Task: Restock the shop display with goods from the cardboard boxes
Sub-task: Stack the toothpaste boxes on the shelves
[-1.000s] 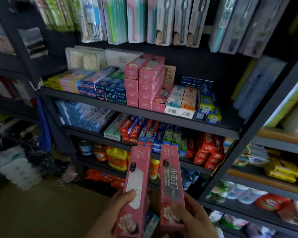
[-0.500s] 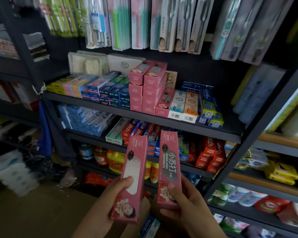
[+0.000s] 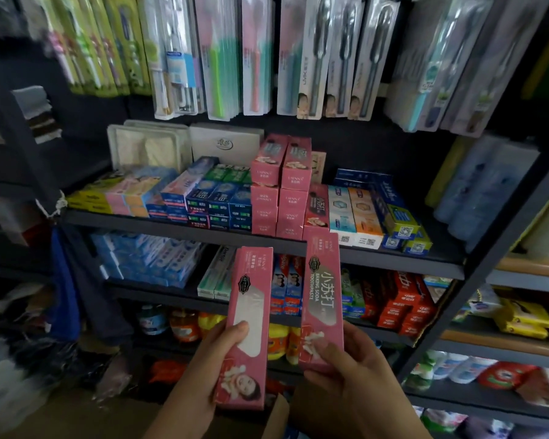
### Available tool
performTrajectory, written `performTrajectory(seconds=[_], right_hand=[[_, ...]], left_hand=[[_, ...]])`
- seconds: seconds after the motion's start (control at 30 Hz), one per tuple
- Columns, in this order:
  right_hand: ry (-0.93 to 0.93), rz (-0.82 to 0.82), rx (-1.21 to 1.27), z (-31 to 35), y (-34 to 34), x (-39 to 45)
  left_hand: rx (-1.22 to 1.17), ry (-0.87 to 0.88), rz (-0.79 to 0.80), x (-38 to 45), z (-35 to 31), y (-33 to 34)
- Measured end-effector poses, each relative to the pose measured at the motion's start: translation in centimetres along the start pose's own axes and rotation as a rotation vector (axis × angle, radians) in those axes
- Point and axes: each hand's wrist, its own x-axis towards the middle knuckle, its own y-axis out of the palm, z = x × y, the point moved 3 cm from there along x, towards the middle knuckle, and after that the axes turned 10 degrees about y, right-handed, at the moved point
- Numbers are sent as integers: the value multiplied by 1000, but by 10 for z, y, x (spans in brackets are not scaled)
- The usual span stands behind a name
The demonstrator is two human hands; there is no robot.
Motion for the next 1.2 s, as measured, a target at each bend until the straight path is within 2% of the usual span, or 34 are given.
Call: performTrajectory(seconds=[0.23, 0.5, 0.6, 0.77, 0.9, 1.03, 1.2], right_hand=[[-70, -105, 119, 14, 13, 9], [-264, -192, -1, 64, 22, 13], [-334, -233, -46, 91, 24, 26], [-244, -259, 88, 114, 24, 78], [-174, -201, 159, 118, 32, 112], [-175, -232, 295, 118, 32, 129], [-173, -399, 75, 110, 24, 136]], left_hand=[[-15, 21, 44, 24, -21, -5], [86, 19, 103, 43, -37, -1], [77, -1, 81, 46, -39, -4], [13, -19, 73, 45, -41, -9], [9, -16, 95, 53, -41, -9], [39, -5, 54, 55, -42, -8], [90, -8, -23, 57, -35, -19]])
